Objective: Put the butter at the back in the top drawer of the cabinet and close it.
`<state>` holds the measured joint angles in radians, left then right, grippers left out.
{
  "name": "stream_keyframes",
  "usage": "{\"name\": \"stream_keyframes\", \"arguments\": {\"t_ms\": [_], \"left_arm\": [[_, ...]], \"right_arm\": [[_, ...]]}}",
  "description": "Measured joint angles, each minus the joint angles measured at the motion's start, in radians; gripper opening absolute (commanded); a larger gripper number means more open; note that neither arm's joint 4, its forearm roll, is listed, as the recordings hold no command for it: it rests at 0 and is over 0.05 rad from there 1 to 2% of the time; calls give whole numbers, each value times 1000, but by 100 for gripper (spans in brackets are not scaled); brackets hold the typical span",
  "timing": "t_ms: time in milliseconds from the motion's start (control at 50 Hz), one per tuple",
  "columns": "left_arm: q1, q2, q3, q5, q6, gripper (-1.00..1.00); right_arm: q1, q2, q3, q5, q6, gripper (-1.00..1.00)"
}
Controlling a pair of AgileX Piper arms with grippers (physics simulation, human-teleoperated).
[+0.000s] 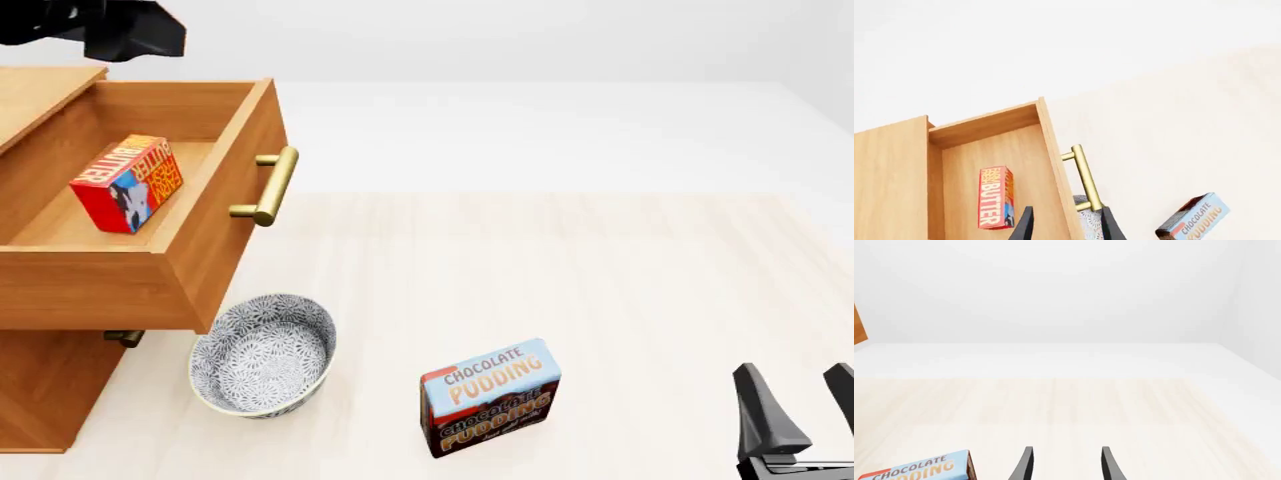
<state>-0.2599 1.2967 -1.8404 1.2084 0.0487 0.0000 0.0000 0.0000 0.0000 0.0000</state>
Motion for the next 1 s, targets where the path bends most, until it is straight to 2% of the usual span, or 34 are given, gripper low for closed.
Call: {"name": "stream_keyframes", "arguments": {"t_ms": [480,780,1000], "left_arm": [[-251,110,-123,1,-54,100],[-356,179,-101,-50,-86,100],[-407,214,-50,-99,-115,100]], "right_arm": [[0,0,0,0,0,100],[0,0,0,0,0,100],[0,0,0,0,0,100]]}}
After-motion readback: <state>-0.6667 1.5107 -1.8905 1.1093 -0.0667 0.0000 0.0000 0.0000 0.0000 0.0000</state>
